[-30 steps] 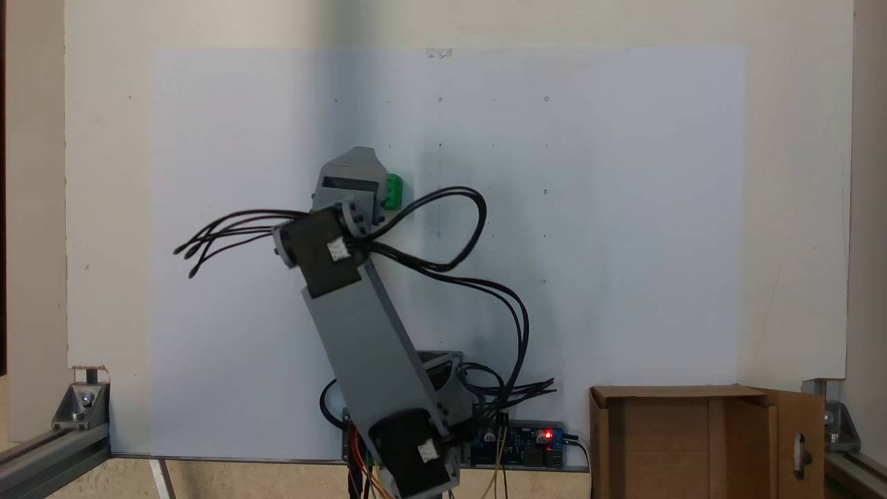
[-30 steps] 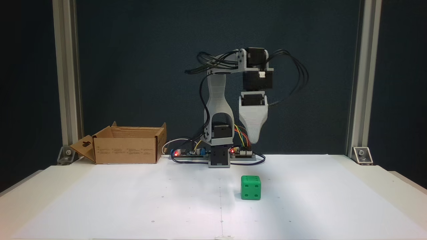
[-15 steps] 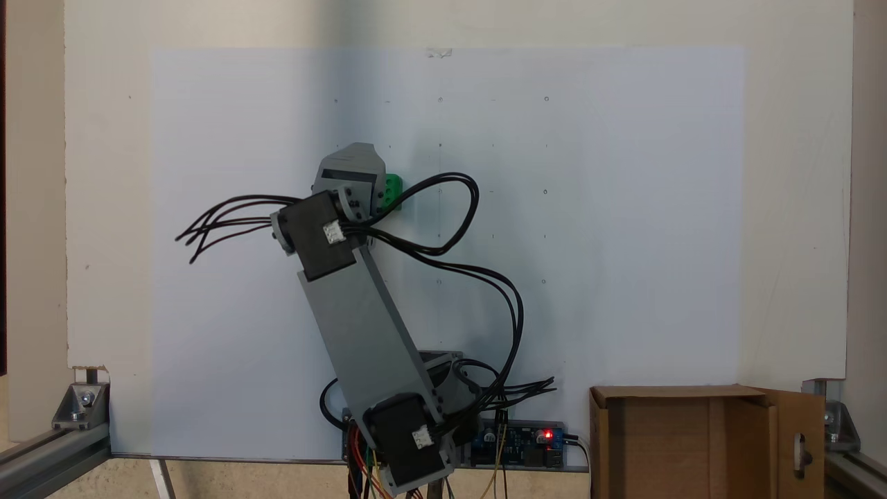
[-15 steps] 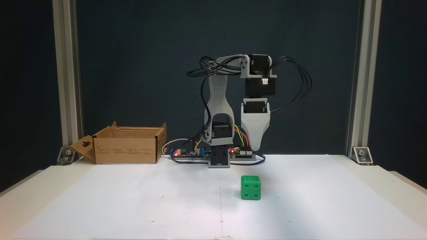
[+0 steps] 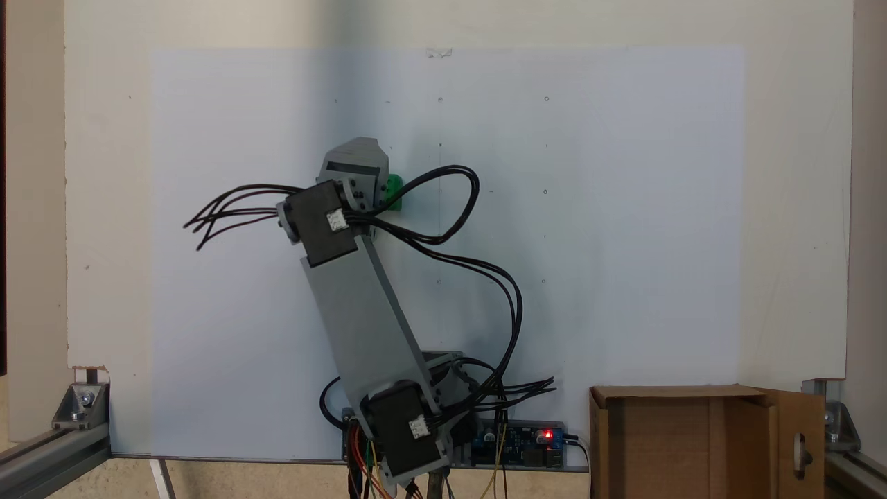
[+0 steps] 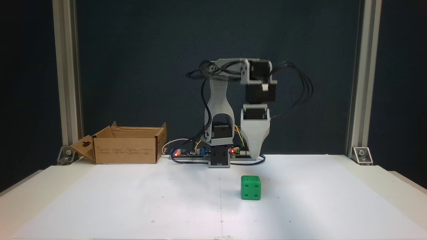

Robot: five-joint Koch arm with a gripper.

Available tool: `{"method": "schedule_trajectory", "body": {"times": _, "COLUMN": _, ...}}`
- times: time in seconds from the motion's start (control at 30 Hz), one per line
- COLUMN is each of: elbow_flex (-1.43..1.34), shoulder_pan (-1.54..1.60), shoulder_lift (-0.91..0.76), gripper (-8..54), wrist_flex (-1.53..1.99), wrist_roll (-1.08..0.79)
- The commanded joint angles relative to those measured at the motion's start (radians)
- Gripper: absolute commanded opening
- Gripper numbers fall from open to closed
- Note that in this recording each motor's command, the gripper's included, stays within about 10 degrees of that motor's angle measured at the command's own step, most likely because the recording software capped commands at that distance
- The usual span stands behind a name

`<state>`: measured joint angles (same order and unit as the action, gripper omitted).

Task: Grasp a green dice and put it in the bin.

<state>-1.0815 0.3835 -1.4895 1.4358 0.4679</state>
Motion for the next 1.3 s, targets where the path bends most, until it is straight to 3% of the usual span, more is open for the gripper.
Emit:
{"method": "schedule_trajectory", "body": {"times": 0.0, "elbow_flex": 0.000, "shoulder_pan": 0.003, "shoulder_lift": -0.014, "gripper": 42.5, "wrist_flex": -0.018, "wrist_roll": 0.064}}
{"method": "schedule_trajectory", "body": {"times": 1.27, "elbow_flex": -0.175, "shoulder_pan": -0.046, "shoulder_lift": -0.002, "gripper": 42.5, "wrist_flex": -0.147, "wrist_roll": 0.035}}
